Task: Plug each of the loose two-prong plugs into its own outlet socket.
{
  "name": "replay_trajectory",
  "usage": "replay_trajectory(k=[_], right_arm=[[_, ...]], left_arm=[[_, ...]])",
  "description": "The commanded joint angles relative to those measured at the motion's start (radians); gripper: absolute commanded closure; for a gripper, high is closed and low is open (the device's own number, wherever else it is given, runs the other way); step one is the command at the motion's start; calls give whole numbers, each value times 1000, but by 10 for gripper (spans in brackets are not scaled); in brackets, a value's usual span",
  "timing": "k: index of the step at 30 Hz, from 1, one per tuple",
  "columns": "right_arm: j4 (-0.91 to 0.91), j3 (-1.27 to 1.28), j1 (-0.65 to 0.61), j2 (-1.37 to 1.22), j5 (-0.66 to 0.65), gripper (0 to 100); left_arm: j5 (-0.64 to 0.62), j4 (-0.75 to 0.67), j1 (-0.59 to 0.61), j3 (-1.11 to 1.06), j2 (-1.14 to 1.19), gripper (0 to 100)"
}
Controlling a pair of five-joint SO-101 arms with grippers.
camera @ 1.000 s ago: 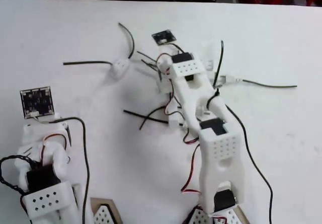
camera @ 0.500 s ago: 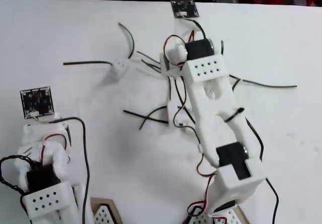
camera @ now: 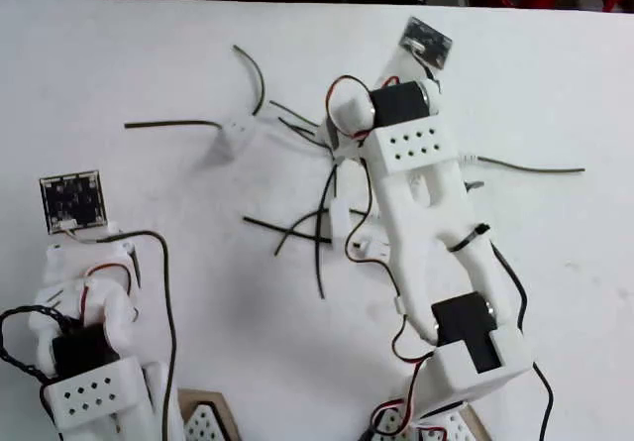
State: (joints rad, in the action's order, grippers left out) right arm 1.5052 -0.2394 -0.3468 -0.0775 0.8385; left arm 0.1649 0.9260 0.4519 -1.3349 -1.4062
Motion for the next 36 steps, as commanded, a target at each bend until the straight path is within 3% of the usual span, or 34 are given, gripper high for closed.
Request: replay_trajectory(k=[1,8,13,17,20,25,29,34,36], right_arm=[[-13,-3,53,42,103,981],[2,77,222,45,350,981],[2,157,303,53,354,961],[12,164,308,53,338,818],[31,160,305,54,279,705],[110,164,315,53,143,610],[199,164,334,53,-41,574],[170,164,381,44,-245,573],[148,164,404,47,-407,574]], left_arm=[[0,-21,-1,3,-10,976],[0,-21,-1,3,-10,976],[0,-21,-1,3,-10,976],[0,-21,-1,3,-10,976],[0,-21,-1,3,-10,976],[0,-21,-1,3,-10,976],[0,-21,-1,3,-10,976],[0,-21,-1,3,-10,976],[0,-21,-1,3,-10,976]])
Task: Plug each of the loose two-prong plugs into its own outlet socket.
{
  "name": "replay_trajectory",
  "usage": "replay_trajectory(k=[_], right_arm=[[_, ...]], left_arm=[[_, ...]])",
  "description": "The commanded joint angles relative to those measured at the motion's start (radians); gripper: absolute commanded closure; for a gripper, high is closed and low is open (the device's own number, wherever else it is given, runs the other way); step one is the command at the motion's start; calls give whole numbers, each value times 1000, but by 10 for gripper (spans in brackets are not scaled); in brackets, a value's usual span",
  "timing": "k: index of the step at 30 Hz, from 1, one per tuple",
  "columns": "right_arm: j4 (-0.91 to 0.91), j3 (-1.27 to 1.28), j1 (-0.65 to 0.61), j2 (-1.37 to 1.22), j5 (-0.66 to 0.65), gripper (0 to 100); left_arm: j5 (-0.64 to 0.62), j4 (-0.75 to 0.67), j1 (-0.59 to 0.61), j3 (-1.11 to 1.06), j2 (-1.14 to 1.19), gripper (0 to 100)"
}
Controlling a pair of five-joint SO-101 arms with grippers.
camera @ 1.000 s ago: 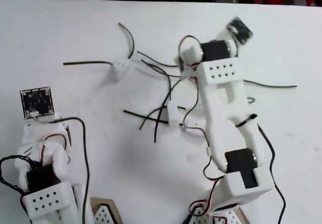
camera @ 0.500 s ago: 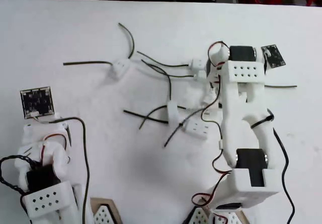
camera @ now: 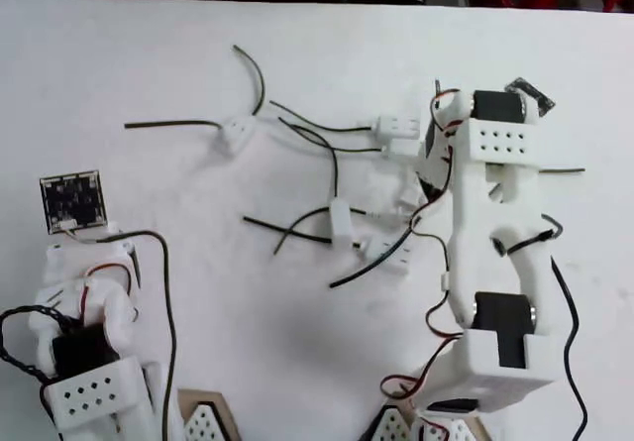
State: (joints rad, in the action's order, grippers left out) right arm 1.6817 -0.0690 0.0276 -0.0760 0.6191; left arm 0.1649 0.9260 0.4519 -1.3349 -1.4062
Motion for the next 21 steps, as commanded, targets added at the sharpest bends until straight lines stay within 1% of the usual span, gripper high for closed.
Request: replay_trajectory(k=[1,3,6,10,16,18,19,21], right_arm=[[-39,-6,44,48,-273,576],[-62,-6,59,53,-454,617],[-71,-9,65,53,-761,728],[-76,-5,65,44,-1114,856],[-56,12,71,50,-1682,987],[-13,49,73,58,-1809,980],[2,68,73,67,-1841,983],[-1,115,74,90,-1861,981]], left_arm=[[0,-21,-1,3,-10,976],[0,-21,-1,3,-10,976],[0,-21,-1,3,-10,976],[0,-21,-1,3,-10,976],[0,-21,-1,3,-10,976],[0,-21,-1,3,-10,976],[0,-21,-1,3,-10,976],[0,-21,-1,3,-10,976]])
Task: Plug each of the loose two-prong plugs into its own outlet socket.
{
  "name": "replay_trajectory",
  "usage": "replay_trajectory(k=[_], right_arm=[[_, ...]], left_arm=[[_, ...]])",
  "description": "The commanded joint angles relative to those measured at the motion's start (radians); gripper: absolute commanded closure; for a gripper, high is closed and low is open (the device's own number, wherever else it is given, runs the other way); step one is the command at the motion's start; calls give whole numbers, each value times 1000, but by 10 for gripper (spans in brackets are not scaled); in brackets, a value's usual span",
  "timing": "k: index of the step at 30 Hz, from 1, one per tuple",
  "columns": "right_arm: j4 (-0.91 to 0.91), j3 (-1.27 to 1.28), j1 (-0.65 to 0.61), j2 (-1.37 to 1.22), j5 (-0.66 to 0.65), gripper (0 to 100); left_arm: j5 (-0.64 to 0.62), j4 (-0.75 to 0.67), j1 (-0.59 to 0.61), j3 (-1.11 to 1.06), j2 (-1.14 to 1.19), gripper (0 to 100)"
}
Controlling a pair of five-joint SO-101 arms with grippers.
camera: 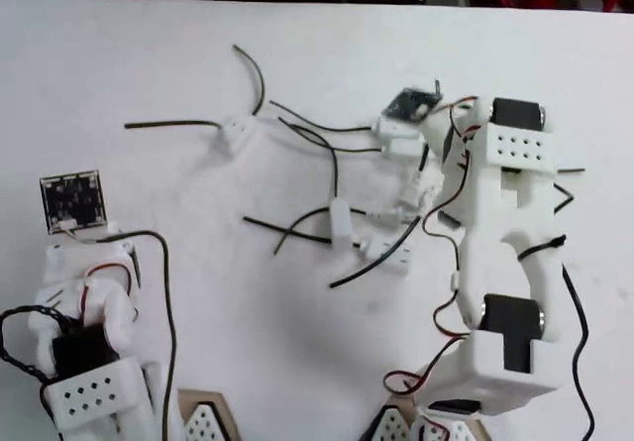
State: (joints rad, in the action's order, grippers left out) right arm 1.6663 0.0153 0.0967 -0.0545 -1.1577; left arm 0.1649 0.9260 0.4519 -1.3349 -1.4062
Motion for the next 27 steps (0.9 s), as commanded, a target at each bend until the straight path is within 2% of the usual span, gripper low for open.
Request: replay_trajectory(k=[1,5,9,14,19,23,27], right_arm=[[1,57,19,82,-103,981],[-111,198,58,145,-282,981],[-306,373,74,196,-367,981],[-570,529,65,200,-368,961],[-720,597,65,160,-367,791],[-797,624,42,128,-361,788],[-863,635,-12,99,-261,786]], left_arm=[[0,-21,-1,3,-10,976],[0,-21,-1,3,-10,976],[0,-21,-1,3,-10,976],[0,-21,-2,3,-10,976],[0,-21,-2,3,-10,976],[0,-21,-2,3,-10,976],[0,-21,-2,3,-10,976]])
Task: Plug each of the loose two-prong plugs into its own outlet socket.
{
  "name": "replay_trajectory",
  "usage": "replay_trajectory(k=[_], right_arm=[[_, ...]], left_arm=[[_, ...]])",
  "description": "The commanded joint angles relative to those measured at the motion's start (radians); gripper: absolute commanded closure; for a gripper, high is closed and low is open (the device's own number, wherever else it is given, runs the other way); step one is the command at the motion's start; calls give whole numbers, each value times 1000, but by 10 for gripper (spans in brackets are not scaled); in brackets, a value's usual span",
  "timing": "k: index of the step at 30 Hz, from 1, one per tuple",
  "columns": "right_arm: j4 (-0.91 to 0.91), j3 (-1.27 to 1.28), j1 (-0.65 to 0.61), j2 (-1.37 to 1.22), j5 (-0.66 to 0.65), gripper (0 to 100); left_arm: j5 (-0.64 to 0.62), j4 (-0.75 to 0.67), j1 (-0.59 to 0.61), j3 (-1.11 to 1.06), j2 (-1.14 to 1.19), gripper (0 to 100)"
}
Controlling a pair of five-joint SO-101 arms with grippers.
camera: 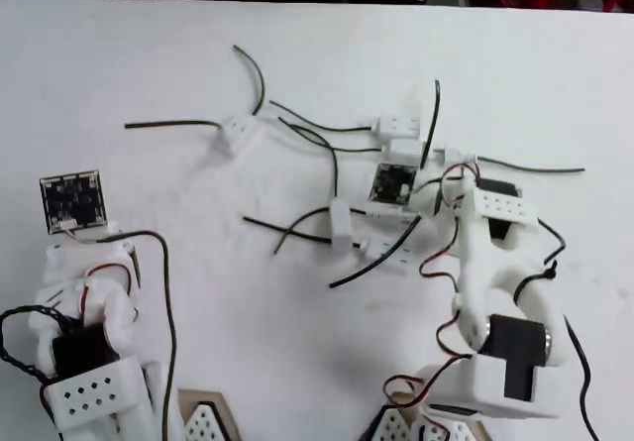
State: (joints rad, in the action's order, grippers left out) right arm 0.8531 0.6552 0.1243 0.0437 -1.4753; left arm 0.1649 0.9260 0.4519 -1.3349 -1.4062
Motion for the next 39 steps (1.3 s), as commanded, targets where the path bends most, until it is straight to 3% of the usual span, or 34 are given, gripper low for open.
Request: replay_trajectory(k=[1,9,16,19,29,39], right_arm=[[-68,-5,-50,-4,78,786],[-174,-5,-111,-85,163,789],[-200,-38,-105,-128,163,972],[-191,-46,-102,-119,187,978],[208,-213,-97,-7,370,979],[558,-331,-42,-38,381,980]], left_arm=[[0,-21,-2,3,-10,976],[2,-21,-2,3,-12,976],[2,-21,-2,3,-12,976],[2,-21,-2,3,-12,976],[2,-21,-2,3,-12,976],[2,-21,-2,3,-12,976]])
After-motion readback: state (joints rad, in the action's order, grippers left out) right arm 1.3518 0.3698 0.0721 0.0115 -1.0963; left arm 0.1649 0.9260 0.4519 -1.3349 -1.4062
